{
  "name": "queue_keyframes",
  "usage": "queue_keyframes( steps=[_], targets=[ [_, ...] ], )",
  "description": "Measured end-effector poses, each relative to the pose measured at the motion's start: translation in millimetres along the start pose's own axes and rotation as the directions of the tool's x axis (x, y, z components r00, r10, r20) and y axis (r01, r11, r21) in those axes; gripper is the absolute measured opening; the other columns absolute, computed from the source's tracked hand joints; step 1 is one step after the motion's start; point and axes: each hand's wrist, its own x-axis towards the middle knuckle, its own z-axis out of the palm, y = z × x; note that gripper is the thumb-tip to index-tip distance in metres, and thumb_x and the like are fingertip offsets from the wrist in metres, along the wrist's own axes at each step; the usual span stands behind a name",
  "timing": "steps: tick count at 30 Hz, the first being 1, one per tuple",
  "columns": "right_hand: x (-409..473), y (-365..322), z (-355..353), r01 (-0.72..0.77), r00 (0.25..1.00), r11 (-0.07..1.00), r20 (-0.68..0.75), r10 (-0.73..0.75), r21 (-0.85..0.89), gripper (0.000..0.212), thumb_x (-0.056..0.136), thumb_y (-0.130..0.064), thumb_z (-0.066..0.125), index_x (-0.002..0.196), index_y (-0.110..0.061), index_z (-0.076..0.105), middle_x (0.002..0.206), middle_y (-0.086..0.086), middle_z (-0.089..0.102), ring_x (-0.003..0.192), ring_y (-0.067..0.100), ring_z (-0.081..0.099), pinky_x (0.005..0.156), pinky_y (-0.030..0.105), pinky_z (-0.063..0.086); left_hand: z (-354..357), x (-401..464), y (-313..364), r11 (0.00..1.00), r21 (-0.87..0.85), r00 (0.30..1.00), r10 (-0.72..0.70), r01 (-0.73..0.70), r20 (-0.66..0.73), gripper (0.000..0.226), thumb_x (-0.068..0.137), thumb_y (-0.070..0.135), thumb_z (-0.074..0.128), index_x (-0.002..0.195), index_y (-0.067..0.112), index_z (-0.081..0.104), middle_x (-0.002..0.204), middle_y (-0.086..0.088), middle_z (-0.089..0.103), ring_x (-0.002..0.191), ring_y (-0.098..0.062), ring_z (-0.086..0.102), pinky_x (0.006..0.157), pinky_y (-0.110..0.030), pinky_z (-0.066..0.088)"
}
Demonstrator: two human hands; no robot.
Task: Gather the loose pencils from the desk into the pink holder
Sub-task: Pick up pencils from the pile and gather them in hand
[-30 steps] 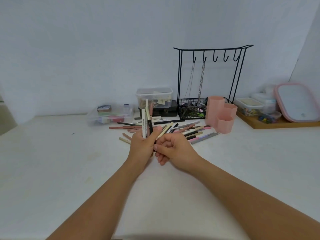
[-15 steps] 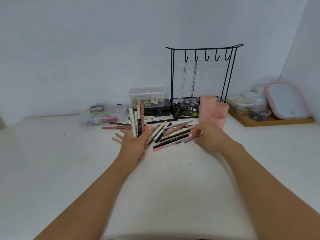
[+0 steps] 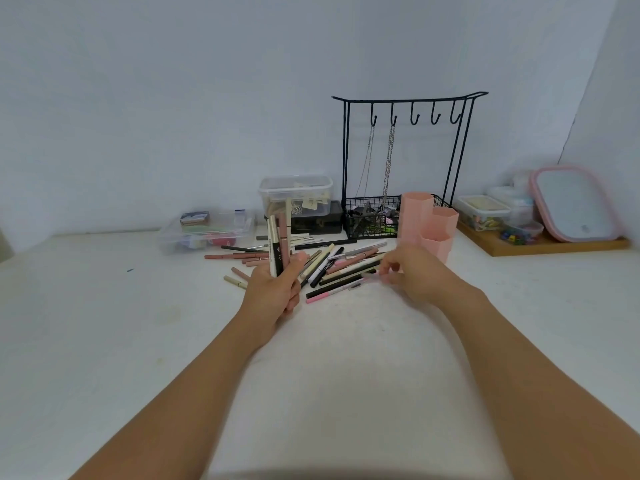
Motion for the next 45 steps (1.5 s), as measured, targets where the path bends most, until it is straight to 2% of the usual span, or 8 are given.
queue_keyframes(
  steps=[3, 6, 8, 13, 25, 31, 37, 45],
  targets=[
    [-7.3, -30.4, -10.7, 0.086, 0.987, 0.894, -0.161, -0.016, 0.439, 0.006, 0.096, -0.015, 0.062, 0.094, -0.011, 0.065, 0.079, -0.008, 0.061, 0.062, 0.002, 0.052, 0.060, 0.018, 0.042, -0.3, 1.4, -1.1, 1.000, -0.011, 1.000, 0.000, 0.000, 0.017, 0.031, 0.095, 0.037, 0.068, 0.076, 0.017, 0.055, 0.054, 0.002, 0.034, 0.046, -0.012, 0.026, 0.040, -0.021, 0.025],
    [-15.0, -68.2, -12.1, 0.098, 0.993, 0.406, -0.119, 0.027, 0.908, 0.010, 0.101, -0.010, 0.054, 0.102, -0.001, 0.056, 0.075, 0.001, 0.066, 0.055, 0.011, 0.057, 0.049, 0.020, 0.047, -0.7, -0.4, 1.1, 1.000, 0.010, 0.996, -0.007, 0.006, 0.085, 0.037, 0.092, 0.046, 0.066, 0.078, 0.012, 0.062, 0.052, 0.002, 0.030, 0.046, -0.013, 0.022, 0.042, -0.022, 0.020],
    [-16.8, -83.7, -3.6, 0.081, 0.996, 0.211, -0.088, 0.022, 0.974, 0.007, 0.100, -0.009, 0.054, 0.102, -0.002, 0.056, 0.081, 0.010, 0.068, 0.060, 0.018, 0.062, 0.054, 0.023, 0.055, -0.9, -2.4, 2.2, 1.000, 0.016, 0.990, -0.007, 0.005, 0.143, 0.042, 0.082, 0.055, 0.069, 0.077, 0.013, 0.062, 0.052, 0.001, 0.029, 0.045, -0.013, 0.020, 0.043, -0.023, 0.018],
    [-16.6, -99.1, 14.4, 0.073, 0.995, 0.109, -0.080, 0.060, 0.991, 0.008, 0.098, -0.008, 0.057, 0.103, -0.001, 0.058, 0.082, 0.016, 0.065, 0.062, 0.019, 0.063, 0.058, 0.025, 0.058, -2.6, -6.1, 1.3, 0.979, 0.174, 0.969, 0.060, -0.104, 0.241, 0.041, 0.062, 0.042, 0.088, 0.076, 0.013, 0.063, 0.051, 0.004, 0.046, 0.042, -0.011, 0.036, 0.041, -0.020, 0.032],
    [-13.4, -93.3, 25.8, 0.102, 0.987, 0.415, -0.144, 0.071, 0.904, 0.014, 0.092, -0.011, 0.069, 0.105, -0.009, 0.071, 0.088, 0.010, 0.072, 0.073, 0.019, 0.070, 0.068, 0.028, 0.060, 0.4, -5.3, -0.2, 0.980, 0.183, 0.973, 0.033, -0.076, 0.227, 0.028, 0.094, 0.028, 0.072, 0.077, 0.008, 0.062, 0.053, -0.011, 0.054, 0.042, -0.022, 0.053, 0.038, -0.023, 0.036],
    [1.0, -24.1, 4.0, -0.005, 0.963, 0.937, -0.250, 0.098, 0.349, 0.014, 0.091, -0.013, 0.067, 0.102, -0.021, 0.070, 0.100, -0.005, 0.069, 0.081, 0.005, 0.061, 0.078, 0.025, 0.052, -2.3, 0.9, 0.8, 1.000, 0.002, 0.996, -0.025, 0.024, 0.084, 0.028, 0.098, 0.034, 0.064, 0.080, 0.016, 0.053, 0.055, -0.004, 0.047, 0.041, -0.015, 0.043, 0.036, -0.020, 0.028],
    [-3.9, -2.7, 16.2, -0.069, 0.995, 0.997, -0.071, 0.070, 0.022, 0.017, 0.093, -0.009, 0.061, 0.102, -0.023, 0.067, 0.106, 0.001, 0.063, 0.090, 0.020, 0.057, 0.081, 0.034, 0.049, -0.5, 1.6, 3.0, 0.997, -0.033, 0.997, -0.068, 0.069, 0.032, 0.018, 0.096, 0.029, 0.068, 0.087, 0.014, 0.061, 0.053, 0.002, 0.034, 0.044, -0.011, 0.027, 0.036, -0.019, 0.026],
    [0.1, -2.8, 15.2, -0.099, 0.992, 0.993, -0.074, 0.103, 0.062, 0.013, 0.086, -0.007, 0.072, 0.084, -0.020, 0.069, 0.095, 0.003, 0.066, 0.086, 0.021, 0.060, 0.074, 0.029, 0.047, -1.6, 4.0, 1.2, 0.994, -0.041, 0.995, -0.096, 0.097, 0.029, 0.026, 0.094, 0.033, 0.070, 0.075, 0.019, 0.059, 0.051, 0.003, 0.032, 0.043, -0.011, 0.024, 0.037, -0.020, 0.021]
  ],
)
